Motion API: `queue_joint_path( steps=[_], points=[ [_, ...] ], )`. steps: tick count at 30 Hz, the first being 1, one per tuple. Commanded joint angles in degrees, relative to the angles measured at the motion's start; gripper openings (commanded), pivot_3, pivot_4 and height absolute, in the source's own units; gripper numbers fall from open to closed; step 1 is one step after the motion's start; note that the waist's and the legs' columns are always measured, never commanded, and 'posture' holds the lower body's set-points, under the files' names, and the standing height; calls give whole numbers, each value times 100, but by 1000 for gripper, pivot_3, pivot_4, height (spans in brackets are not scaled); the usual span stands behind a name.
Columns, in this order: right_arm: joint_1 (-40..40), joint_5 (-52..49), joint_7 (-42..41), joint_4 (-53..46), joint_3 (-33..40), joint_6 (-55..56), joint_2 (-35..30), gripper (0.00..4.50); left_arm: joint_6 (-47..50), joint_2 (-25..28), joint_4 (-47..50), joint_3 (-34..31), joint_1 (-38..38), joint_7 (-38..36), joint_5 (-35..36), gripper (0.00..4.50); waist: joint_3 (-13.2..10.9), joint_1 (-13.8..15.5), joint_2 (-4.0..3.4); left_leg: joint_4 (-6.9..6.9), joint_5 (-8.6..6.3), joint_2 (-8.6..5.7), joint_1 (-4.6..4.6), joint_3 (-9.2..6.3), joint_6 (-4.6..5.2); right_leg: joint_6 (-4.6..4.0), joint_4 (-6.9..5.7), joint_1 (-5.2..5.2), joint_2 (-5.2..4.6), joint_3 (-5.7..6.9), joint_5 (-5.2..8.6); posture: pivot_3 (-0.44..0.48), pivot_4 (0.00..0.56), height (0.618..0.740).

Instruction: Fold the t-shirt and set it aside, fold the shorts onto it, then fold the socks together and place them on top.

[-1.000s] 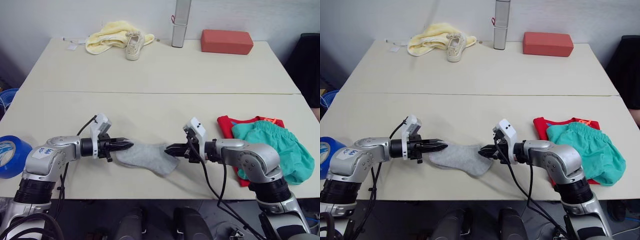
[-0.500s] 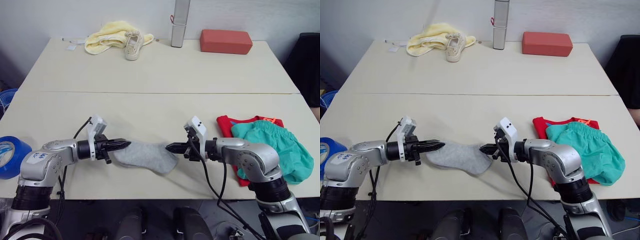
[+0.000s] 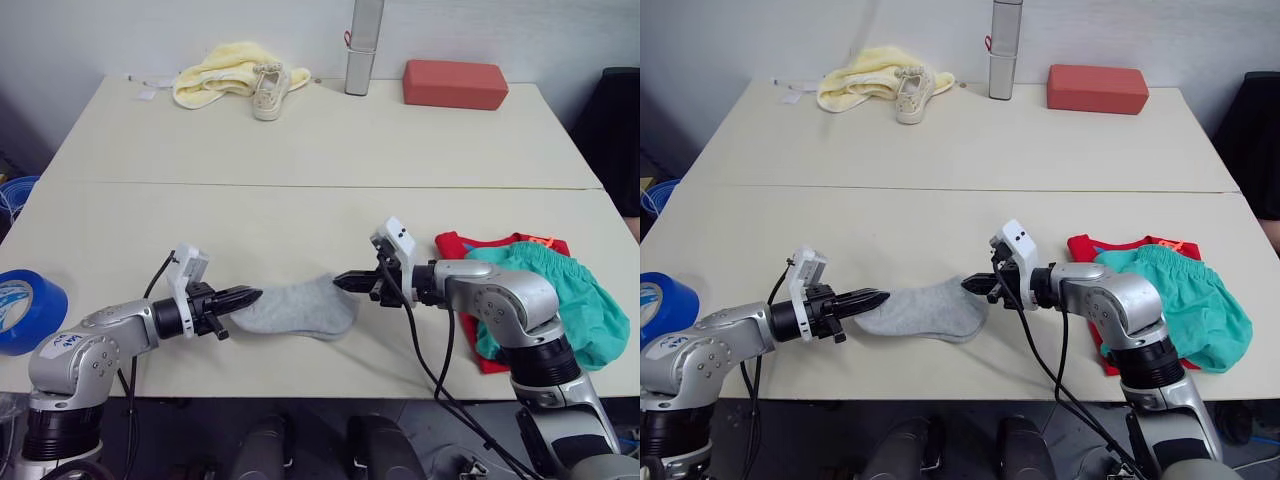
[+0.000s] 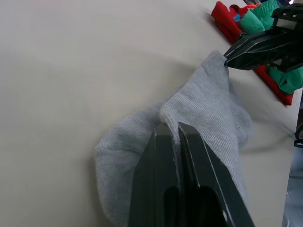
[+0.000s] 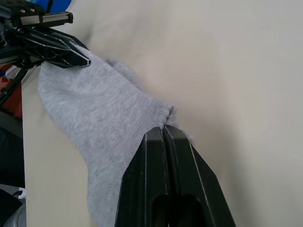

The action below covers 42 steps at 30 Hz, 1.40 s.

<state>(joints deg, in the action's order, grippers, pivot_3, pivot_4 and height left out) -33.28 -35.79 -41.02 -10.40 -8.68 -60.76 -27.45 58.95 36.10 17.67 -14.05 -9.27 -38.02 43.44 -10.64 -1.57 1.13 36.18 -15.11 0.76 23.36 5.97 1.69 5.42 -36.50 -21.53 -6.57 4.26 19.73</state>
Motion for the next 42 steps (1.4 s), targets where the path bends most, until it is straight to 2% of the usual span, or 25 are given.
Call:
queue_joint_path(
  steps=[1,17,19,22,25,26,29,32,34,37,38,42],
  points=[
    [-90,4,-103,-22,-27,23,-9,9,-194,39,124,-55,145,-9,-32,31,0,-8,0,-1,0,0,0,0,0,0,0,0,0,0,0,0,150,740],
    [95,21,-64,-133,-63,-179,46,9,-625,85,-151,157,161,-160,-255,31,0,-2,0,-1,0,0,0,0,-1,0,1,-1,0,0,0,0,150,740],
    [87,-320,-158,-160,65,-635,48,9,-601,6,-174,87,163,-92,-194,31,0,-2,0,-2,0,0,0,0,-1,0,1,-1,0,0,0,0,150,740],
    [200,-299,-138,-277,330,-223,96,645,-1046,-80,-152,20,159,-160,-311,738,0,-1,0,-1,0,1,0,-1,-1,0,2,-1,0,0,0,0,150,740],
    [364,-135,-281,-291,555,505,0,1684,-1656,-100,-152,-166,193,-239,-477,1663,0,0,0,-2,0,1,0,0,-1,0,4,-1,0,0,0,0,150,740],
    [442,-124,-487,-319,635,821,-76,1949,-1837,-77,-177,-282,189,-280,-490,1674,0,1,0,-2,0,0,0,2,-1,0,5,-1,0,0,0,0,150,740],
    [646,-264,-1110,-510,760,1398,-269,1949,-2224,185,-144,-468,205,-722,-463,1674,0,6,0,-4,0,0,1,2,-1,0,11,-1,0,2,0,0,150,740],
    [834,-188,-1213,-672,567,1696,-177,1949,-2243,409,25,-387,255,-1201,-253,1674,0,-4,0,-6,0,0,-2,2,-1,0,11,0,0,1,0,0,150,740],
    [1037,118,-1197,-768,166,1993,-61,1310,-2156,449,203,-144,277,-1421,-151,1048,0,-7,0,-8,-1,1,-5,4,-2,0,11,1,0,-1,0,0,150,740],
    [1445,633,-978,-764,-399,2563,261,239,-2418,405,408,558,362,-1516,-614,37,0,-4,0,-10,-1,1,-7,4,-4,0,10,2,0,-1,0,0,150,740],
    [1542,824,-875,-680,-535,2748,367,34,-2553,336,376,715,374,-1449,-787,0,0,-1,0,-10,-1,1,-4,4,-4,0,8,2,0,-1,0,0,150,740],
    [1725,1694,-860,-397,-1117,3636,388,34,-2920,276,170,1098,506,-1344,-1335,0,0,-1,0,1,0,-1,-5,7,-2,0,12,2,0,-3,0,0,150,740]
  ],
)
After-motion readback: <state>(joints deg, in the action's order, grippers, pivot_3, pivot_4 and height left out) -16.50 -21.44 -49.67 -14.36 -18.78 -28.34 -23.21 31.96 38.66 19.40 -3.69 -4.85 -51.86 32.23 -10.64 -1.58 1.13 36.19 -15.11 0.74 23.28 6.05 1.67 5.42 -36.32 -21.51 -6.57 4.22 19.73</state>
